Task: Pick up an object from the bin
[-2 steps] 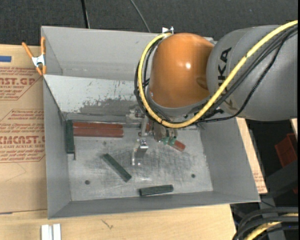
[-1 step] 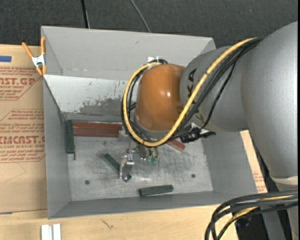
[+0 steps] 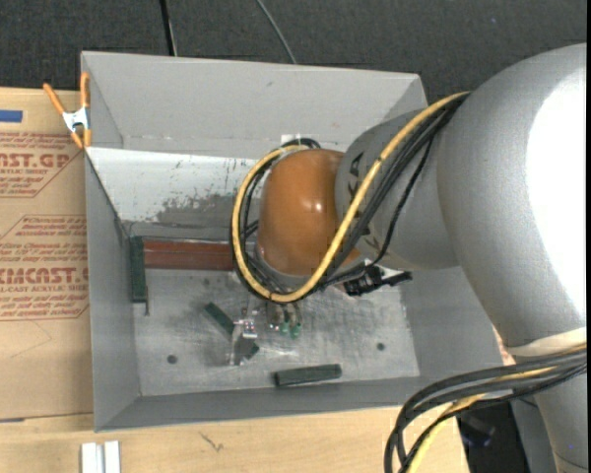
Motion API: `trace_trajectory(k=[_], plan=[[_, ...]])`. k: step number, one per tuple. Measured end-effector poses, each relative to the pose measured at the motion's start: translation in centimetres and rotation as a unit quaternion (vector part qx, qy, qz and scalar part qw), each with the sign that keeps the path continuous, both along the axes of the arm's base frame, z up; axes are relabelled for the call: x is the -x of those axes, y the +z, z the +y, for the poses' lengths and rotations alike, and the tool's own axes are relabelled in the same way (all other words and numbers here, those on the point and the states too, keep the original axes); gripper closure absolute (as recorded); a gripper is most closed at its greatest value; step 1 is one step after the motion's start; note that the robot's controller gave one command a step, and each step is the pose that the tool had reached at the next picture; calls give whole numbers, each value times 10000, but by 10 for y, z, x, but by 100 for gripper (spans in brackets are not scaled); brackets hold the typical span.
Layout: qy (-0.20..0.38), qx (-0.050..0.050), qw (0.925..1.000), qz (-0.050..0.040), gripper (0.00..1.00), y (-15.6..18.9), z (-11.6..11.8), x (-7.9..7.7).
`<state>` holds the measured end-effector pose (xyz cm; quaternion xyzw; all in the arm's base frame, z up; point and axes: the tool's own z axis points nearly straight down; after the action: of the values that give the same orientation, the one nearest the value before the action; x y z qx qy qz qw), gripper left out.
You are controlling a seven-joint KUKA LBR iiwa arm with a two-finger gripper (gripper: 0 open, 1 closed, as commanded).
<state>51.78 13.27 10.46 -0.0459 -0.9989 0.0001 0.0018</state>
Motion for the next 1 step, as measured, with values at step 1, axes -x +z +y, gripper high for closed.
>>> trace_trajectory(k=[1], plan=[[-1200, -1, 9928, -17, 0, 23, 3, -1]])
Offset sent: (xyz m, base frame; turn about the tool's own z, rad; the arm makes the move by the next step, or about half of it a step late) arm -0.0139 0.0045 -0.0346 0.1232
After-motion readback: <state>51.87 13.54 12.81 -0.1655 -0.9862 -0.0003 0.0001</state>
